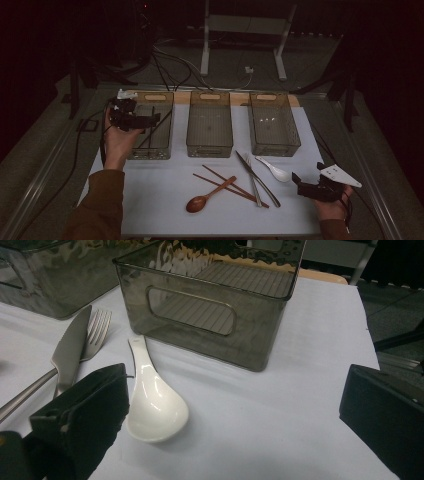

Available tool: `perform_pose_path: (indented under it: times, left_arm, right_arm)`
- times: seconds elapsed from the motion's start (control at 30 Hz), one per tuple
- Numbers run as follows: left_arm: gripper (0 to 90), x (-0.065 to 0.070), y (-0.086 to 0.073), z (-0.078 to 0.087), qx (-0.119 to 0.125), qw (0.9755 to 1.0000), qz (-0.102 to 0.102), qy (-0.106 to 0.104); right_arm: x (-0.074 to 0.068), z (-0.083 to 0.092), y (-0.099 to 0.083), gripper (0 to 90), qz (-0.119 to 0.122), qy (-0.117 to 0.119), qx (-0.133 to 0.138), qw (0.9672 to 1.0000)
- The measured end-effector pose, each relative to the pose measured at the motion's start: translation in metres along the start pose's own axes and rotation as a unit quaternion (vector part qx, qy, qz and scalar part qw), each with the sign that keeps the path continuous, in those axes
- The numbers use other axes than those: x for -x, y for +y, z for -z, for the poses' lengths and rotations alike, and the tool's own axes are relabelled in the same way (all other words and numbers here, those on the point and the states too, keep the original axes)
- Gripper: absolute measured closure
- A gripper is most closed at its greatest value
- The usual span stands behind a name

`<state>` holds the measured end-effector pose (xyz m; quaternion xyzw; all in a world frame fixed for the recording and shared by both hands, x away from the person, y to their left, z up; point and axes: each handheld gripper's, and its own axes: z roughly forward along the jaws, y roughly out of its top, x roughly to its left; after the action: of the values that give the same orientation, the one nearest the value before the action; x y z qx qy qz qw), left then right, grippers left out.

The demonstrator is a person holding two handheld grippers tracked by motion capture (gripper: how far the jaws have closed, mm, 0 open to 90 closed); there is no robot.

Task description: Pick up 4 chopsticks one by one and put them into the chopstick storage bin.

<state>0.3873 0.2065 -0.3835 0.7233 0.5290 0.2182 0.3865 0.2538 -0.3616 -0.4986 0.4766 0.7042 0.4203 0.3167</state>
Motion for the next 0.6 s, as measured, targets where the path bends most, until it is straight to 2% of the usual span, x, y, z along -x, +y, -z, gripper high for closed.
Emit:
perform_pose_path:
  times: [0.6]
  left_arm:
    - [0.8,0.013,-0.034,0.016,0.004,0.9998,-0.019,-0.004]
  right_arm:
    - [-0.001,-0.001,0.001,0.0,0.0,0.003,0.0,1.0]
